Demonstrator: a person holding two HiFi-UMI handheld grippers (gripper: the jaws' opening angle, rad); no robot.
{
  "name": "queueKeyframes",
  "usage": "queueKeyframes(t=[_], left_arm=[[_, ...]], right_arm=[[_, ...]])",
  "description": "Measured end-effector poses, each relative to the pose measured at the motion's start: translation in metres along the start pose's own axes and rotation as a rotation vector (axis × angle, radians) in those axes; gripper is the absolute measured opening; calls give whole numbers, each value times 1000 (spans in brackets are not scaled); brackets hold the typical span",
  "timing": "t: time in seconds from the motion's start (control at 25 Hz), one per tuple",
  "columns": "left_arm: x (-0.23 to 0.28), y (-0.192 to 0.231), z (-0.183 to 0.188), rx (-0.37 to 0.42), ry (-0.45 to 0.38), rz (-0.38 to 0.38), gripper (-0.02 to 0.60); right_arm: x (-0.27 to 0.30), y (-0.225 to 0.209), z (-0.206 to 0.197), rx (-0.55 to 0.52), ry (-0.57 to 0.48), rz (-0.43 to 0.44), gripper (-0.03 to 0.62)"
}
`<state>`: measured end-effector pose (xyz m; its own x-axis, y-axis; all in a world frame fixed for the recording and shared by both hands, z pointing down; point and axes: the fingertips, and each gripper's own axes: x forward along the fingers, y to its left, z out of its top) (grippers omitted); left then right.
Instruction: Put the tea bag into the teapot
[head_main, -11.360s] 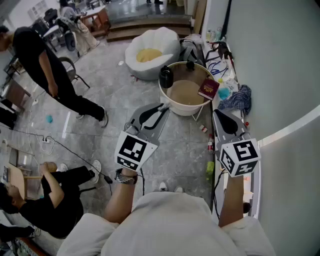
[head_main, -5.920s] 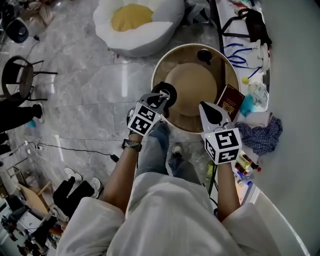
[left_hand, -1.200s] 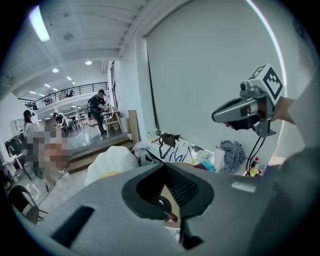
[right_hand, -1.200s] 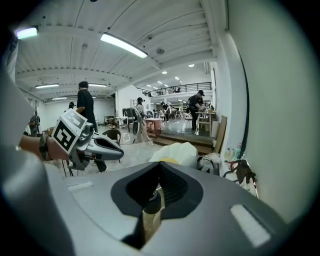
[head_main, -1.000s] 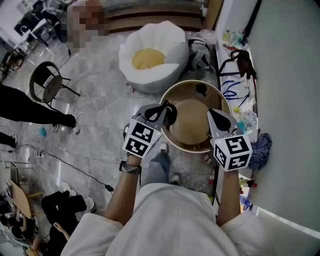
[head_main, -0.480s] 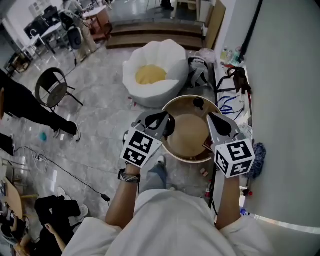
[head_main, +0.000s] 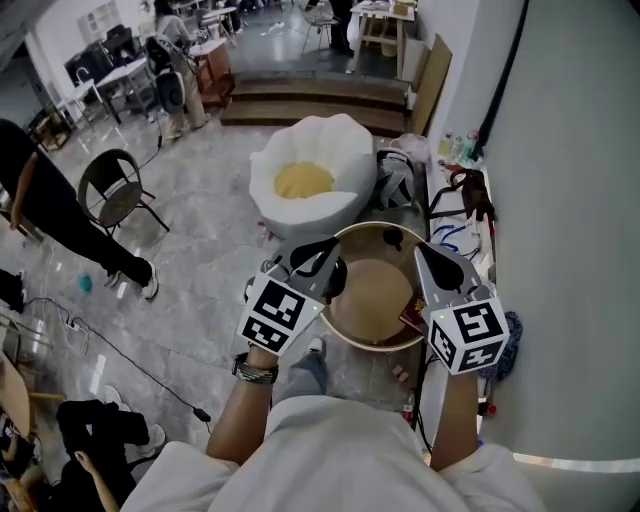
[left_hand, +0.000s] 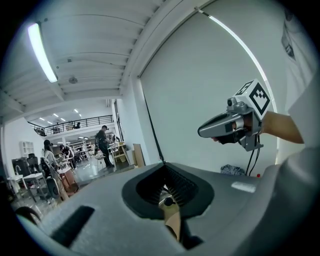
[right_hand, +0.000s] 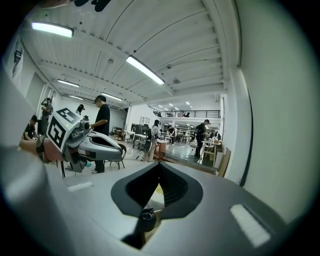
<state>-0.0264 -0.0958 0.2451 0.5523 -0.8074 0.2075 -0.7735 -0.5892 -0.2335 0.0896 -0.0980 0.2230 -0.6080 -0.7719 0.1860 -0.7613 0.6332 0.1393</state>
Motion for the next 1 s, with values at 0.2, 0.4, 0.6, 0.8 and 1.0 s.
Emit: queueKeyframes(t=[0.2,0.4,0.6,0.8,1.0], left_arm=[[-10,6,18,19,-35,51,6],[-24,8,35,22,-79,75,6],[-37,11,47,29,-104,103,6],[-44,6,53,37,-114,98,6],[-49,0,59,48,-127,96,6]], right_arm=[[-6,5,19,-42,-30,4,6],[-13,11,36,-57,-63,16,6],[-19,19,50,-70,-96,29,6],[-20,29,50,-77,-80,51,6],[-21,35,48,-100,-63,66,5]])
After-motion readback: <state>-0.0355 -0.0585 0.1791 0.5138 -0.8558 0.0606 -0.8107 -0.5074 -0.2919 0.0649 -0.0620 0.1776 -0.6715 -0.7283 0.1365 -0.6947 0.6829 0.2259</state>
